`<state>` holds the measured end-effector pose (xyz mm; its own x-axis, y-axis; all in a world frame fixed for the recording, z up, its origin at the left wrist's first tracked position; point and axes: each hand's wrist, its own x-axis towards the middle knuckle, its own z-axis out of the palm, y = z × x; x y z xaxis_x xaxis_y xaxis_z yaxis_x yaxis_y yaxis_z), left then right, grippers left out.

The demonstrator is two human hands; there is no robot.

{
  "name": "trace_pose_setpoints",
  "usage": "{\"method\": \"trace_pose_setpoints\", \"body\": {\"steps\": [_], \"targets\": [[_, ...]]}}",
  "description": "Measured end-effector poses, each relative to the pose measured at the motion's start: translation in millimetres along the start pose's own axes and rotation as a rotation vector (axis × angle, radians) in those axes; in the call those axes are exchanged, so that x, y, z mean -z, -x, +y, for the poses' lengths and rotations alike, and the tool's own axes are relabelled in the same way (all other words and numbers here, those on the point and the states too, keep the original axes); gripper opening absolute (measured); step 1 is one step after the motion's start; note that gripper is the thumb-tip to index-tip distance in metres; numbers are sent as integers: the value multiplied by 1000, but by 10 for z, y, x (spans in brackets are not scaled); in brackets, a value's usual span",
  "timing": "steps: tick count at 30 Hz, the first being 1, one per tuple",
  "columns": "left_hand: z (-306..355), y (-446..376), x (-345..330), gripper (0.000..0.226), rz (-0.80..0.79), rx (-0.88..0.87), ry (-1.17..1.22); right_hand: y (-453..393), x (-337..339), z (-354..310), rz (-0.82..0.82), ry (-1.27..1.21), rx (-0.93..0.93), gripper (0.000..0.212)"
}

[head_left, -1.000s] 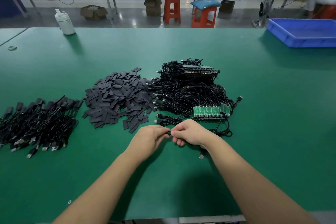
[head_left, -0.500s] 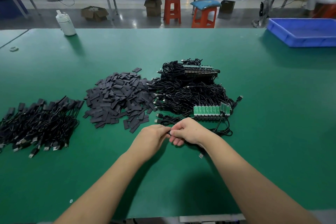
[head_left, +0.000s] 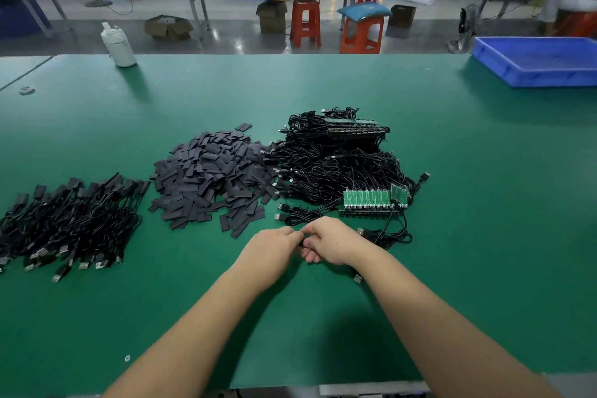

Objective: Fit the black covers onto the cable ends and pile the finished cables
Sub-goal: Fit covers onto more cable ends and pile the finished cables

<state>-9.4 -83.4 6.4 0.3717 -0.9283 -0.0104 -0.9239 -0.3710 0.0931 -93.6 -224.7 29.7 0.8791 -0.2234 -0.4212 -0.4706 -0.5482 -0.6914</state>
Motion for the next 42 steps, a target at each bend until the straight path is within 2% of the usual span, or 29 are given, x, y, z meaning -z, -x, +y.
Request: {"method": "trace_pose_setpoints", "body": {"steps": [3,7,8,10,12,18,20,24,27,29,30,31,33,35,39,42], "targets": [[7,-7,-54,39,68,39,86,4,-16,4,26,-40,-29,25],[21,-23,-69,55,355,421,823,-1,9,-9,155,-237,-24,24],[30,-30,-59,51,349,503,1062,0,20,-23,203,-308,-13,24],[63,-44,-67,37,213,539,1464,-4,31,-65,294,-448,13,25],[104,-31,-88,28,111,465,1548,-6,25,-120,338,-600,43,22],[206,-14,-112,20,133,455,1493,-22,-24,-229,385,-813,80,9],[184,28,-79,16,165,451,1427,-13,-29,-242,380,-792,89,9],[-95,196,115,16,268,516,1263,58,95,-96,565,-298,76,17],[-549,398,277,15,325,657,1143,171,283,188,860,93,58,24],[-981,585,363,13,350,755,886,268,423,437,1065,279,-43,27],[-1217,693,405,13,356,800,727,318,497,557,1118,312,-121,31],[-1448,801,443,16,364,846,572,360,562,673,1118,320,-206,37],[-1889,992,502,22,383,927,292,426,646,851,1011,301,-344,46],[-2246,1125,506,26,348,1000,93,437,666,964,893,249,-391,45],[-2576,1224,410,39,156,1078,12,385,609,987,877,194,-376,35],[-2559,1176,374,47,134,1111,-21,341,600,958,895,100,-342,41]]}}
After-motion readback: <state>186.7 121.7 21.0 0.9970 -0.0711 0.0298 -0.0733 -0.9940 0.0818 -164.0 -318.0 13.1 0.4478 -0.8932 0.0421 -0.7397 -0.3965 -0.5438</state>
